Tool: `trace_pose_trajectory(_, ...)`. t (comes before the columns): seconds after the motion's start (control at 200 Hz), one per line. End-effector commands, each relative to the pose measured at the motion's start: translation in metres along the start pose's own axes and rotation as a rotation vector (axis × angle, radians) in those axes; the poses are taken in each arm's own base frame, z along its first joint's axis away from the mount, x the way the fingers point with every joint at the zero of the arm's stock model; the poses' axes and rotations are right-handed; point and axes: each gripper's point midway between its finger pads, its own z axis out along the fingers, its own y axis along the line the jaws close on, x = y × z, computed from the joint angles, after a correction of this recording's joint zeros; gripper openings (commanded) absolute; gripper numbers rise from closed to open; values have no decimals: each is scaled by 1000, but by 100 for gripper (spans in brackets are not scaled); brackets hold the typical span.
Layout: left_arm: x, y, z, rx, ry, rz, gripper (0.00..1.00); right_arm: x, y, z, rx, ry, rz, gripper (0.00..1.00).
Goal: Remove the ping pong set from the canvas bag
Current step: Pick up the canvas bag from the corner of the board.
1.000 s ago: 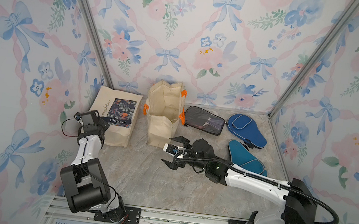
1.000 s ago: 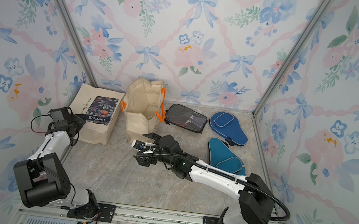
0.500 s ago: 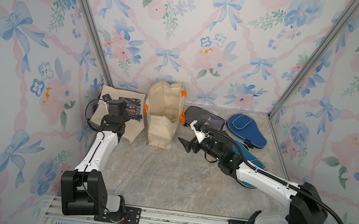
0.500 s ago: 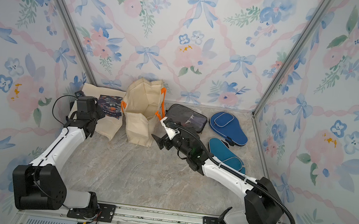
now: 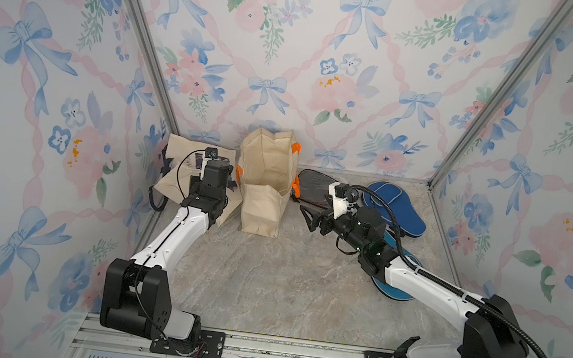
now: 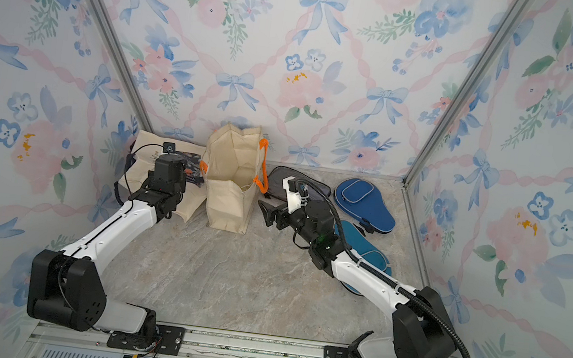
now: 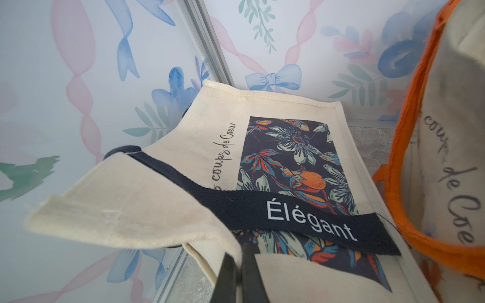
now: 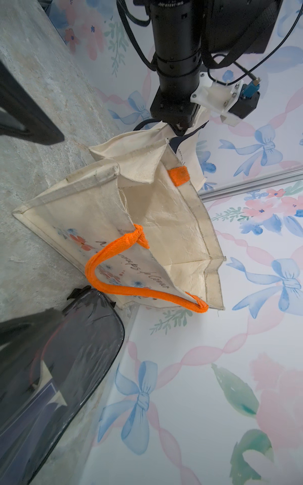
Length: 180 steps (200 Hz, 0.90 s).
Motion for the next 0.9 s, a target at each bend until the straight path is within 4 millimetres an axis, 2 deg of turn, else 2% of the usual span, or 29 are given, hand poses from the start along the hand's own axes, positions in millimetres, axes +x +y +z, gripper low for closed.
trace_pose_trajectory(0.0, -68, 18, -17, -28, -188, -71, 0, -9, 16, -5, -47, -67, 1, 97)
trace_pose_trajectory(0.1, -69, 18, -18, -16, -193, -87, 0, -5, 47, -4, -95, -97, -83, 97)
trace_pose_trajectory(0.27, -68, 14, -19, 15, -189, -110, 0, 15, 123, 7, -235, -141, -222, 97)
trace_pose_trajectory(0.28, -68, 14, -19, 17, -189, -112, 0, 25, 126, 12, -242, -124, -229, 97)
trace_pose_trajectory(0.305, -68, 13, -19, 22, -189, -116, 0, 34, 135, 17, -259, -114, -242, 97)
trace_pose_trajectory(0.46, -70, 5, -20, 70, -182, -147, 0, 71, 182, 43, -329, -131, -332, 97)
trace_pose_trajectory(0.605, -69, 0, -20, 101, -163, -150, 0, 101, 200, 75, -332, -113, -430, 97)
trace_pose_trajectory(0.895, -65, -11, -21, 172, -110, -167, 0, 138, 207, 125, -274, -115, -670, 97)
